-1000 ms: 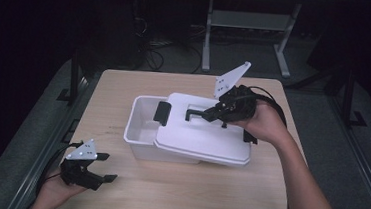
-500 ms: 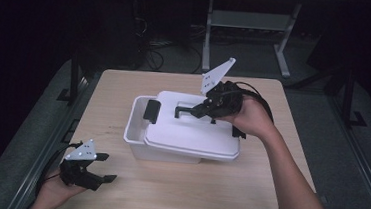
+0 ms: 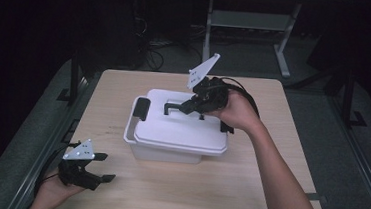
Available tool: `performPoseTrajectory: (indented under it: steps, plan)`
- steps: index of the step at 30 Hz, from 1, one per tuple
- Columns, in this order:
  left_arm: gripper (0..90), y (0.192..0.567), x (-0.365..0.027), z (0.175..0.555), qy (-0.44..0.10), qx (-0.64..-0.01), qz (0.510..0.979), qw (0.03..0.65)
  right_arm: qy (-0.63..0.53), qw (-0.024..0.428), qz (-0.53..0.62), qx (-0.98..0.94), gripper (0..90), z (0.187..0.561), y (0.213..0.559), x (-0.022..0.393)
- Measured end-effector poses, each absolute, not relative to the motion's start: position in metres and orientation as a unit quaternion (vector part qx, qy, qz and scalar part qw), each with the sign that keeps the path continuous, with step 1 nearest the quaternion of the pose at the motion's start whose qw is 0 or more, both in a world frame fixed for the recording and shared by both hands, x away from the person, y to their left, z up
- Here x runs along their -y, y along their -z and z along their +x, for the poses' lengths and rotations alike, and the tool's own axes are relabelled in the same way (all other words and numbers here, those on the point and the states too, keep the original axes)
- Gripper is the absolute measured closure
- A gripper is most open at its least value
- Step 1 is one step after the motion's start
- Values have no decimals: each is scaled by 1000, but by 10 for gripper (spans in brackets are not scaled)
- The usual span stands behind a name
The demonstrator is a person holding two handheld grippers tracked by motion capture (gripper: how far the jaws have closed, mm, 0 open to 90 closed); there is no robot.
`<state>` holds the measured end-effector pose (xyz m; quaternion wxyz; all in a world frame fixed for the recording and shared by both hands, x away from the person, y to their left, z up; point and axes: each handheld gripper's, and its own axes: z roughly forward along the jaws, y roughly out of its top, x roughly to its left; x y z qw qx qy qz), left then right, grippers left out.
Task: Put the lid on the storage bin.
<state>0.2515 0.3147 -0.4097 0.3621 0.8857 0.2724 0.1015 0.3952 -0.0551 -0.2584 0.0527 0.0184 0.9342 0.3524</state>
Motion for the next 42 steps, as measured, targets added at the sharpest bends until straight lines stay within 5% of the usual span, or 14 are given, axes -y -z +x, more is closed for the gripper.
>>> performPoseTrajectory:
  steps: [42]
  plan:
    - [222, 411, -320, 251, -99, -275, 885, 363, -344, 38, 14, -938, 839, 426, 288, 9]
